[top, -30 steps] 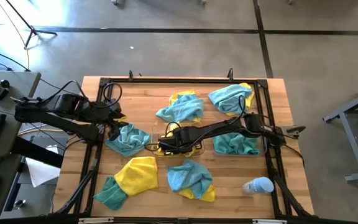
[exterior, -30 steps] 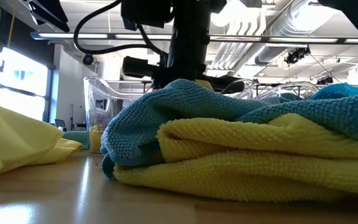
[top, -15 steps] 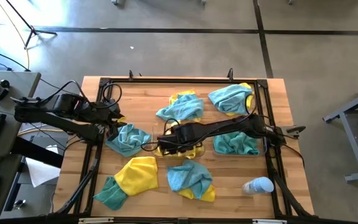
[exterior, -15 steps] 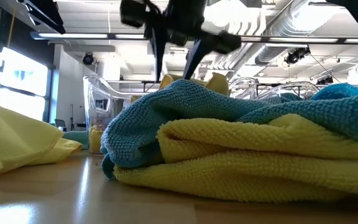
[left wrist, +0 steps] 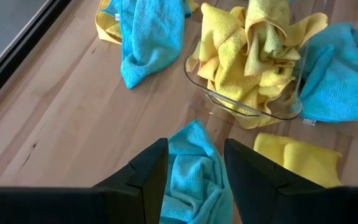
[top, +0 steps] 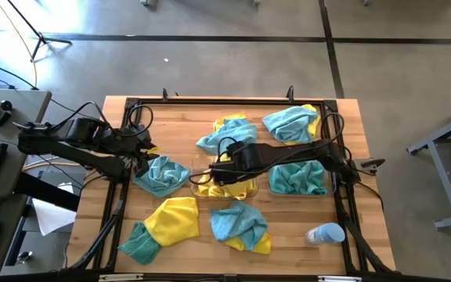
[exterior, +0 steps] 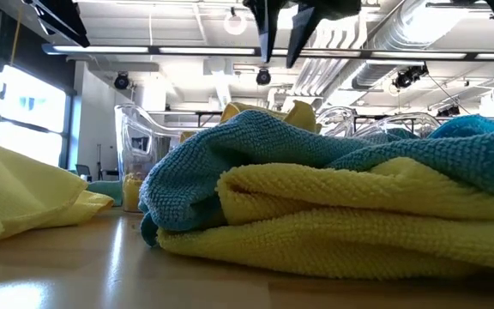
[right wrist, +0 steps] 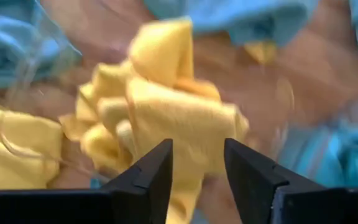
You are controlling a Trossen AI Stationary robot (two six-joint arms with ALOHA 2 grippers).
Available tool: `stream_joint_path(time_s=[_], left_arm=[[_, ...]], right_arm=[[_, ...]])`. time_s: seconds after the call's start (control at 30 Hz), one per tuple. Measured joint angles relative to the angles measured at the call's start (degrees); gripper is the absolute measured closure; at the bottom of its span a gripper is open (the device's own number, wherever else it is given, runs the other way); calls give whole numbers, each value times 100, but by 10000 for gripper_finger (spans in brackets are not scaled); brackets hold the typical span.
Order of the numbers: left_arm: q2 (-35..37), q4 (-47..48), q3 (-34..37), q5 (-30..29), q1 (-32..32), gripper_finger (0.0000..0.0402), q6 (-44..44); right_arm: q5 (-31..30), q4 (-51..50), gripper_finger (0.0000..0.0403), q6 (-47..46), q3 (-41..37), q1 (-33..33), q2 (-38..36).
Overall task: Sort microfiber towel by color & place in baskets
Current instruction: Put the blue microfiber cloth into the right transparent bin
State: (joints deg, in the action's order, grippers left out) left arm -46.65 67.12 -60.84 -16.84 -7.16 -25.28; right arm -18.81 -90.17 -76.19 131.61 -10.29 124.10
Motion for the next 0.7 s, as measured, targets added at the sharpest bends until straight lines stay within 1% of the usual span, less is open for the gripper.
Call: stream_joint_path(time_s=[0.13,0.2,0.3,0.37,0.47,0.6,0.7], left_arm=[[2,-1,0,0,0,257,-27],[7,-1,0,0,0,257,-62],[12,1,0,-7,1,257,-118],[17,0,0,-8,2,257,-169],[17,-1,0,-20,1,257,-253],[17,-22,0,-97,2,257,-369],[17,-64,0,-283,0,257,-466]], right_arm=[[-259,18,292,455,-237,204,-127],[-318,39,308,693,-586,353,-245],[-339,26,332,804,-1181,607,-443],[-411,123,346,861,-1732,766,-707],[-597,755,367,895,-2681,977,-1255],[-583,2008,392,1206,-4229,1303,-2304],[-473,2688,401,1331,-5347,1660,-3136]])
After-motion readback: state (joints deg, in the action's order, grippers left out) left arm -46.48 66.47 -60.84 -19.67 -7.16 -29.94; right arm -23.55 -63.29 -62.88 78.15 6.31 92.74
